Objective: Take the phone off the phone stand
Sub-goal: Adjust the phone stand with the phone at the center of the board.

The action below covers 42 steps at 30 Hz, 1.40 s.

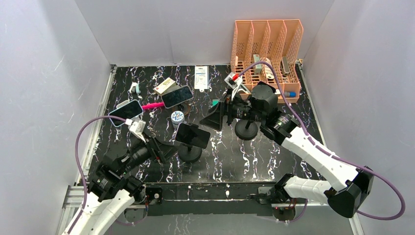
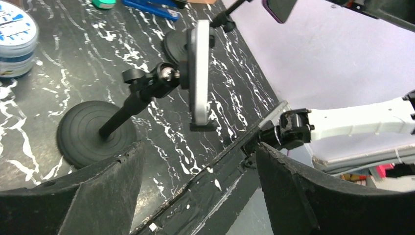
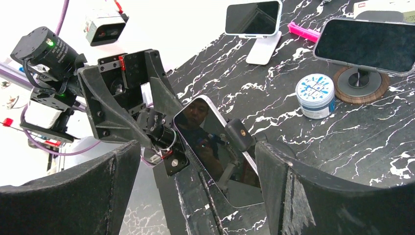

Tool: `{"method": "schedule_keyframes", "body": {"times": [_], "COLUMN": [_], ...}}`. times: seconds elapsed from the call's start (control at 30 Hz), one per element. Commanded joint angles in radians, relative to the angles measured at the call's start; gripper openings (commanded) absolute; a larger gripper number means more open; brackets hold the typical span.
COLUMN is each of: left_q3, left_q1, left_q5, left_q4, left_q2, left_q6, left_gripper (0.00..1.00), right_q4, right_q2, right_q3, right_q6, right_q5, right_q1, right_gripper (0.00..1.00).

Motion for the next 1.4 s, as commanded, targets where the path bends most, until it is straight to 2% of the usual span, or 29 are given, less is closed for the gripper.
{"method": "schedule_keyframes", "body": {"times": [0.0, 0.23, 0.43, 0.77, 1.0, 1.37], "left_q3": [-0.011, -0.033, -0.057, -0.084, -0.092, -0.100], "left_q1": [-0.002, -0.002, -0.002, -0.002, -0.002, -0.002], "left_q5": [0.144, 0.153, 0.164, 0.217, 0.244, 0.296], "left_q4": [0.115, 0.221, 0.274, 0.340, 0.366, 0.412], "left_q2": [0.097, 0.194, 0.218, 0.274, 0.308, 0.365], "left_q6": [0.036, 0.041, 0.046, 0.024, 0.010, -0.006], "left_gripper": [0.78, 0.77, 0.74, 0.66, 0.51, 0.54], "right_q4": [0.065, 0.062, 0.032, 0.024, 0.020, 0.005], "right_q2": [-0.008, -0.036, -0.061, -0.087, -0.091, -0.101], "right_q3": [0.020, -0.004, -0.020, -0.033, -0.045, -0.046], "right_q6": [-0.012, -0.010, -0.020, -0.007, -0.006, -0.010], "right_q5": [0.025, 0.051, 0.072, 0.083, 0.087, 0.093], "right_q1": [0.010, 0.014, 0.014, 0.015, 0.015, 0.015], "right_gripper": [0.94, 0.94, 0.94, 0.94, 0.94, 0.95]}}
